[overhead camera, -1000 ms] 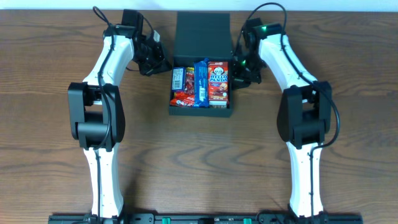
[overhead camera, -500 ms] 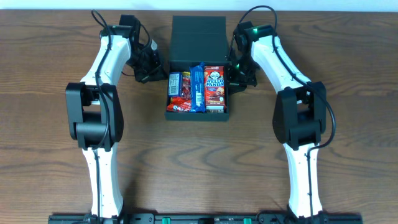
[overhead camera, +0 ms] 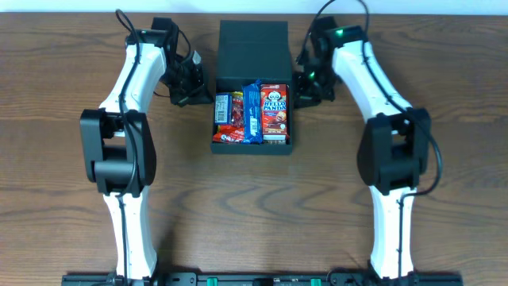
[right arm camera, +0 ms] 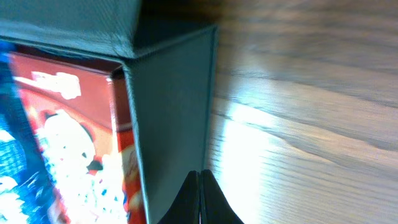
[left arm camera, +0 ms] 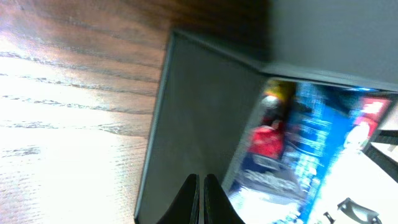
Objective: Pack container
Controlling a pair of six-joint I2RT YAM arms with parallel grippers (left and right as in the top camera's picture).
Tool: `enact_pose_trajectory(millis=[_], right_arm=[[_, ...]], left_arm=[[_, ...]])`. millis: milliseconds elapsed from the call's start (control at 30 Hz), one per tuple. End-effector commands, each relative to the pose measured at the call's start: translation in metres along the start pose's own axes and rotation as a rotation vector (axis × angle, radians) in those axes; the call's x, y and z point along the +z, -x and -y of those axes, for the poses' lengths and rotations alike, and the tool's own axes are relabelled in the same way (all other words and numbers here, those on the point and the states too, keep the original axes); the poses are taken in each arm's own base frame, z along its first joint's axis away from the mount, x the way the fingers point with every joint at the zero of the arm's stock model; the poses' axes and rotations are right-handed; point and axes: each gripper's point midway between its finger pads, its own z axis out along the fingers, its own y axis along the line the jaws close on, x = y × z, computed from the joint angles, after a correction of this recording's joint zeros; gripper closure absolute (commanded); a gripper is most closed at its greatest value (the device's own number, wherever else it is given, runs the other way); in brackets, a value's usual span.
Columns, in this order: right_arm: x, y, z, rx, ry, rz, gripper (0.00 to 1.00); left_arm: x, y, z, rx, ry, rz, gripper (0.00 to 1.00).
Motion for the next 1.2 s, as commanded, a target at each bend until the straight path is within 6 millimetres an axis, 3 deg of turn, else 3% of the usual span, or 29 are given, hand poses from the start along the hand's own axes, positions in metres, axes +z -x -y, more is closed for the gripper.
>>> enact_pose_trajectory(millis=[0,133,267,333,400,567,867,1167], right_arm=[[-0.033,0.014,0.015,0.05,0.021,0.085,0.98],[-0.044,0.036,0.031,0.076,0.074,0.163,0.98],[-0.048,0.061,0.025,0.037,0.164,0.253,0.99],[-0.044,0.07,0.014,-0.007,0.254,0.273,0.99],[-0.031,0.076,0.017,0.007,0.292,0.267,0.99],[-0.006,0.076,0.019,0.024,0.365,0.213,0.99],[0.041,0.082,0.023,0.073,0.464,0.154,0.99],[0.047,0.112,0.019,0.07,0.528,0.251,0.99]], left_arm=[[-0.017,0.006,0.01,0.031,-0.012,0.061,0.94],[-0.025,0.035,0.0,-0.024,0.021,0.179,0.94],[-0.029,0.066,0.0,-0.041,0.012,0.295,0.94],[-0.021,0.073,-0.001,-0.058,-0.009,0.304,0.94],[-0.006,0.076,0.0,-0.074,-0.059,0.273,0.94],[-0.005,0.091,0.003,-0.065,-0.079,0.322,0.94],[0.005,0.087,-0.002,-0.086,-0.067,0.291,0.94],[0.007,0.083,-0.002,-0.097,-0.063,0.275,0.94]])
